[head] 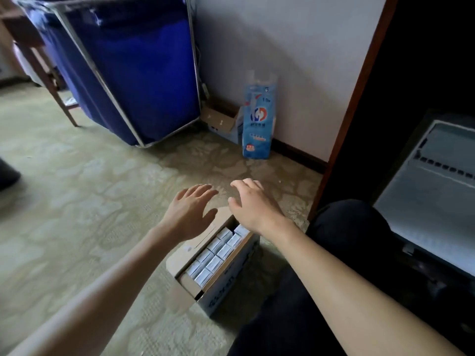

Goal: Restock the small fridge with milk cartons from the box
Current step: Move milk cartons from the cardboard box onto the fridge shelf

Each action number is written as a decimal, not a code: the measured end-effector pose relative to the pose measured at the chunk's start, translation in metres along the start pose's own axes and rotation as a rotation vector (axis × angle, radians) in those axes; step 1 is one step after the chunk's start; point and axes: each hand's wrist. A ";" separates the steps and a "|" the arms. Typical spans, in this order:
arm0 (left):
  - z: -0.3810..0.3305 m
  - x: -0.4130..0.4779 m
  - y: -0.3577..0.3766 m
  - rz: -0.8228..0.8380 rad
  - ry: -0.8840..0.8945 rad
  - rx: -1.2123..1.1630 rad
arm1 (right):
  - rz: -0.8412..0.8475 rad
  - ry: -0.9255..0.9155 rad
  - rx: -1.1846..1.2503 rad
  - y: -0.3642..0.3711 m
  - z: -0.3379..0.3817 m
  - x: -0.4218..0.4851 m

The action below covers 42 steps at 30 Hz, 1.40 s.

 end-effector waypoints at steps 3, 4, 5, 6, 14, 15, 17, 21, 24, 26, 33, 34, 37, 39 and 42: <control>0.010 -0.022 0.032 0.039 -0.036 -0.001 | 0.089 -0.001 -0.032 0.042 0.001 -0.009; 0.013 -0.029 0.042 0.057 -0.053 -0.012 | 0.128 0.005 -0.024 0.054 -0.001 -0.012; 0.016 -0.036 0.053 0.072 -0.075 -0.032 | 0.169 0.010 -0.017 0.065 -0.004 -0.015; 0.019 -0.042 0.063 0.085 -0.097 -0.050 | 0.207 0.011 -0.022 0.074 -0.009 -0.016; 0.030 -0.089 0.128 0.197 -0.255 -0.127 | 0.344 -0.049 -0.077 0.119 -0.013 0.012; 0.029 -0.092 0.135 0.203 -0.265 -0.135 | 0.358 -0.057 -0.079 0.128 -0.013 0.014; 0.028 -0.097 0.148 0.209 -0.286 -0.154 | 0.405 -0.077 -0.108 0.147 -0.017 0.012; 0.022 -0.103 0.172 0.214 -0.358 -0.189 | 0.526 -0.097 -0.193 0.177 -0.033 0.002; 0.017 -0.109 0.194 0.185 -0.427 -0.194 | 0.563 -0.098 -0.224 0.194 -0.037 0.001; 0.014 -0.110 0.205 0.151 -0.464 -0.175 | 0.585 -0.099 -0.221 0.204 -0.035 0.001; 0.010 -0.111 0.220 0.081 -0.488 -0.128 | 0.624 -0.054 -0.238 0.224 -0.036 0.006; 0.010 -0.111 0.221 0.083 -0.489 -0.128 | 0.615 -0.053 -0.237 0.225 -0.036 0.007; 0.009 -0.110 0.222 0.086 -0.494 -0.123 | 0.603 -0.087 -0.282 0.226 -0.037 0.010; 0.010 -0.110 0.222 0.078 -0.480 -0.122 | 0.615 -0.146 -0.350 0.229 -0.037 0.010; 0.011 -0.113 0.222 0.080 -0.444 -0.106 | 0.624 -0.191 -0.391 0.232 -0.040 0.010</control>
Point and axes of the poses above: each hand's wrist, its own x-axis towards the middle knuckle, its own y-axis out of the palm, z = x × y
